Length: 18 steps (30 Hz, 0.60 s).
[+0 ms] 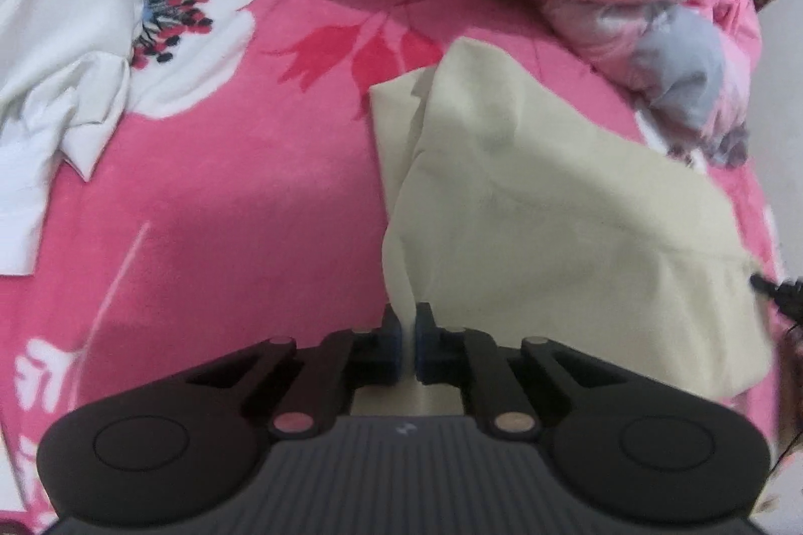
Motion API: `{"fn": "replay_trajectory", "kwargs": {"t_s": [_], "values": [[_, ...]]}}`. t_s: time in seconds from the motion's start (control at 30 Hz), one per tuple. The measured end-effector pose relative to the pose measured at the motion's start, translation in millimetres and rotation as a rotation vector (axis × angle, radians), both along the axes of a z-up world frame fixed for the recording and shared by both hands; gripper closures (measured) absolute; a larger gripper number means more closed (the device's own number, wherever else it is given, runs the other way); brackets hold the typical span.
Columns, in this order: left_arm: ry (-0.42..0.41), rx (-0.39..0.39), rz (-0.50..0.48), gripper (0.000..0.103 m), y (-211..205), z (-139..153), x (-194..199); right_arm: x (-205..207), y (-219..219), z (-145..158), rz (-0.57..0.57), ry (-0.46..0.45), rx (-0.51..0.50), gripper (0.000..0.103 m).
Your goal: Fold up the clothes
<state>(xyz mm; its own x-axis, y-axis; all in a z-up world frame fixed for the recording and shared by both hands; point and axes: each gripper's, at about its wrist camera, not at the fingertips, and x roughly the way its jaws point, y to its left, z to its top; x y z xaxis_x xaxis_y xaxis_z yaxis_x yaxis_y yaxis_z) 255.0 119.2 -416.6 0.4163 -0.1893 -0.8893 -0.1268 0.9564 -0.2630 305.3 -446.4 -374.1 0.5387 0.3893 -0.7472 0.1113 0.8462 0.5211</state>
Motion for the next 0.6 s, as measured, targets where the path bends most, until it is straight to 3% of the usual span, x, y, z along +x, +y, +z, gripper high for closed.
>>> {"fn": "replay_trajectory", "kwargs": {"t_s": [0.1, 0.2, 0.27, 0.33, 0.47, 0.6], "values": [[0.011, 0.051, 0.017, 0.069, -2.9, -2.7, -5.2, 13.1, 1.7, -19.2, 0.014, 0.028, -0.032, 0.097], [-0.017, 0.069, 0.107, 0.067, 1.1, 14.1, -8.5, 12.8, 4.7, -8.4, 0.028, 0.001, -0.065, 0.094], [-0.086, 0.121, 0.139, 0.066, -4.8, 38.2, -15.2, 11.4, 8.1, 1.4, 0.041, -0.026, -0.097, 0.092], [-0.158, 0.141, 0.096, 0.054, -22.2, 54.3, -15.9, 2.3, 23.0, 27.3, 0.089, -0.106, -0.194, 0.091], [-0.235, 0.145, -0.054, 0.05, -67.5, 50.5, 4.2, 10.0, 66.0, 33.6, 0.245, -0.166, -0.327, 0.091], [-0.235, 0.195, -0.097, 0.052, -79.4, 32.3, 21.9, 39.0, 98.5, -1.2, 0.371, -0.162, -0.478, 0.093]]}}
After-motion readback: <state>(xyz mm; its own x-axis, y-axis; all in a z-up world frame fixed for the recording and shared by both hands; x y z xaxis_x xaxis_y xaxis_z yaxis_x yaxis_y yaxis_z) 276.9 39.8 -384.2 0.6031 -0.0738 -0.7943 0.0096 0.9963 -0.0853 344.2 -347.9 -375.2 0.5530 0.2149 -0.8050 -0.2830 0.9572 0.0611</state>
